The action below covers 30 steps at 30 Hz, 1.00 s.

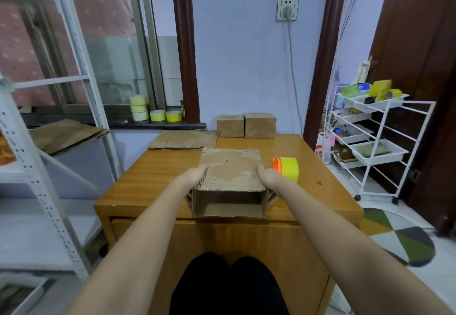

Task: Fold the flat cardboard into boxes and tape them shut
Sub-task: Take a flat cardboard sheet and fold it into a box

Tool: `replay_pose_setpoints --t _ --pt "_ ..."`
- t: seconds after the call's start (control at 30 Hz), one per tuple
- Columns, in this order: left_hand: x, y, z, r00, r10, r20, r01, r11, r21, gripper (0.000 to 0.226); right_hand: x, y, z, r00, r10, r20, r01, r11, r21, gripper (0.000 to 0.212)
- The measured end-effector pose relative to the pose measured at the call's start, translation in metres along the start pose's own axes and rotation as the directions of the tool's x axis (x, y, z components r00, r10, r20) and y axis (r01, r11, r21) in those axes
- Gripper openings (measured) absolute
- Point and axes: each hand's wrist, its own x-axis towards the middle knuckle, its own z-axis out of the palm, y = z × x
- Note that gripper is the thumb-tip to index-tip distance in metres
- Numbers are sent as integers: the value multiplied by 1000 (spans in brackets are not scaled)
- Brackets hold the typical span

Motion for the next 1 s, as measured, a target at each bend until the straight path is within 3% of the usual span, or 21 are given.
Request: replay_pose_setpoints --t 0.3,0.47,0.63,0.77,0.87,1.0 --pt "5 6 -12 1000 -7 -14 6 999 -38 68 9 -11 -8 999 -50 6 50 998 -30 65" --pt "15 23 -23 990 120 -69 -131 973 -190 69 24 -20 -15 978 -202 -53 205 978 49 67" --pt "20 26 -28 955 268 -129 -296 892 -340 66 28 -22 -20 928 -348 -136 369 908 197 43" --pt "24 20 -26 945 305 -119 -326 849 -416 67 26 -17 -21 882 -432 -187 471 801 371 25" --pt "24 12 -19 942 307 -133 -334 837 -435 68 23 -8 -18 849 -486 -207 524 729 439 31" --pt "19 3 -4 939 308 -156 -344 795 -499 69 20 8 -8 829 -523 -198 556 728 402 48"
